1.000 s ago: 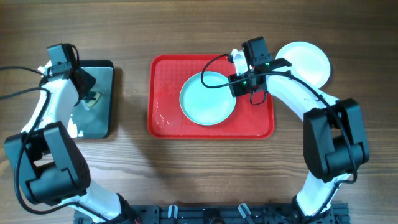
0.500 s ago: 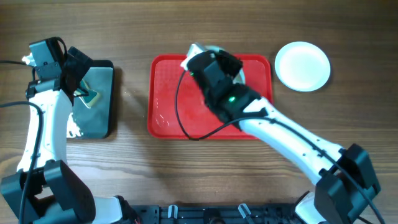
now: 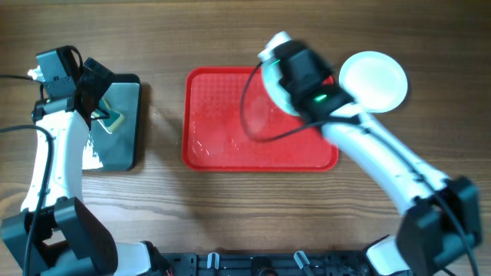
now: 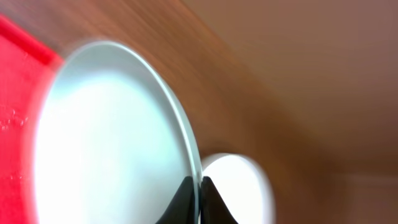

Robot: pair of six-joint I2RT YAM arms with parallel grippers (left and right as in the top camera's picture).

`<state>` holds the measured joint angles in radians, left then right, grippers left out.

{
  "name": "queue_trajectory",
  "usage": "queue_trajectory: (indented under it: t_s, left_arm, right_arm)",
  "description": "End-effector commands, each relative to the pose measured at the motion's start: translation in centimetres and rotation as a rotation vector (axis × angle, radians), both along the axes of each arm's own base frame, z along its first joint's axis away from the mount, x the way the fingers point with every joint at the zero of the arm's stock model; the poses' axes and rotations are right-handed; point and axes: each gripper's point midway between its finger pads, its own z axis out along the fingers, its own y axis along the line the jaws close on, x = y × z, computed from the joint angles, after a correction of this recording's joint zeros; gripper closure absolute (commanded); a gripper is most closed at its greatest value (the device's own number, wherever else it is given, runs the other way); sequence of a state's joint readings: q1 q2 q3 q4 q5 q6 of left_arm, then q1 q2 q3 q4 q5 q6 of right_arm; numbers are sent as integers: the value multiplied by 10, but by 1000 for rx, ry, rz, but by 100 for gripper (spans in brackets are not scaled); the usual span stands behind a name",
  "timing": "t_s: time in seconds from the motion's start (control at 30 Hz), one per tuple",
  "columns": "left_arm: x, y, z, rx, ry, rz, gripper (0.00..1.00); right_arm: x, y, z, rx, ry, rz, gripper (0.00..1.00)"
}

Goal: Clean dirty plates on tray and stack at the side

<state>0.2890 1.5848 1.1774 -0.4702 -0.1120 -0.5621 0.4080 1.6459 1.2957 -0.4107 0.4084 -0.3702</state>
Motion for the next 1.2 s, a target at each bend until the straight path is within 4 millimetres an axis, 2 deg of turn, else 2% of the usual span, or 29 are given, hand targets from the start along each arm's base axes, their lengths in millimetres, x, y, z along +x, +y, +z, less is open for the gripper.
queue_trajectory:
  t_s: [0.0,0.07,0.13,0.2,0.27,0.33,0.4,0.47,0.5,0.53,0.6,0.63,0.7,0.73,0.77,0.8,0.83,0.9,0.97,1.07,1.17]
  left_arm:
    - [1,0,0,-4,-3,1,0]
    - [1,0,0,-3,-3,1,0]
    - [1,0,0,-3,-3,1,0]
    - [1,0,0,-3,-4,1,0]
    - [1,0,0,-3,-3,1,0]
    - [1,0,0,-4,-3,1,0]
    - [1,0,0,-3,-3,1,0]
    - [1,0,0,-3,-3,1,0]
    - [1,0,0,-4,-3,1,0]
    - [1,0,0,-4,-3,1,0]
    - [1,0,0,-3,-3,1,0]
    - [1,0,0,-4,-3,1,0]
    - [1,0,0,-3,-3,2,0]
    - [1,0,0,-3,-3,1,0]
    - [1,0,0,-3,-3,1,0]
    - [1,0,0,-4,-3,1,0]
    - [1,0,0,-4,-3,1,0]
    - [1,0,0,-4,-3,1,0]
    - [1,0,0,-4,-3,1,0]
    - [1,0,0,-4,-3,1,0]
    - [1,0,0,-4,-3,1,0]
  right_arm:
    - [9,-85,41,686,-2,-175,96]
    - [5,-169,16,820,43,-316,96]
    - [1,-223,-16,835,66,-453,96]
    - [5,-245,-42,840,81,-507,96]
    - [16,-254,-69,844,92,-531,96]
    - [20,-268,-95,842,101,-636,96]
    - [22,-263,-102,865,118,-614,93]
    - [22,-252,-100,910,141,-575,57]
    - [19,-244,-98,944,164,-556,32]
    - [14,-239,-91,964,180,-555,23]
    - [-2,-232,-65,975,187,-569,21]
    - [-17,-225,-46,977,197,-574,21]
    - [-63,-194,-3,976,251,-566,21]
    - [-81,-177,8,975,284,-555,21]
    - [-112,-149,22,969,347,-536,1]
    - [-136,-130,29,980,407,-544,0]
    - [-165,-110,33,1038,486,-630,0]
    - [-195,-93,38,1167,559,-867,0]
    - [-201,-92,42,1208,553,-935,0]
    - [-201,-93,41,1126,547,-807,0]
    - [-197,-96,44,1092,504,-768,0]
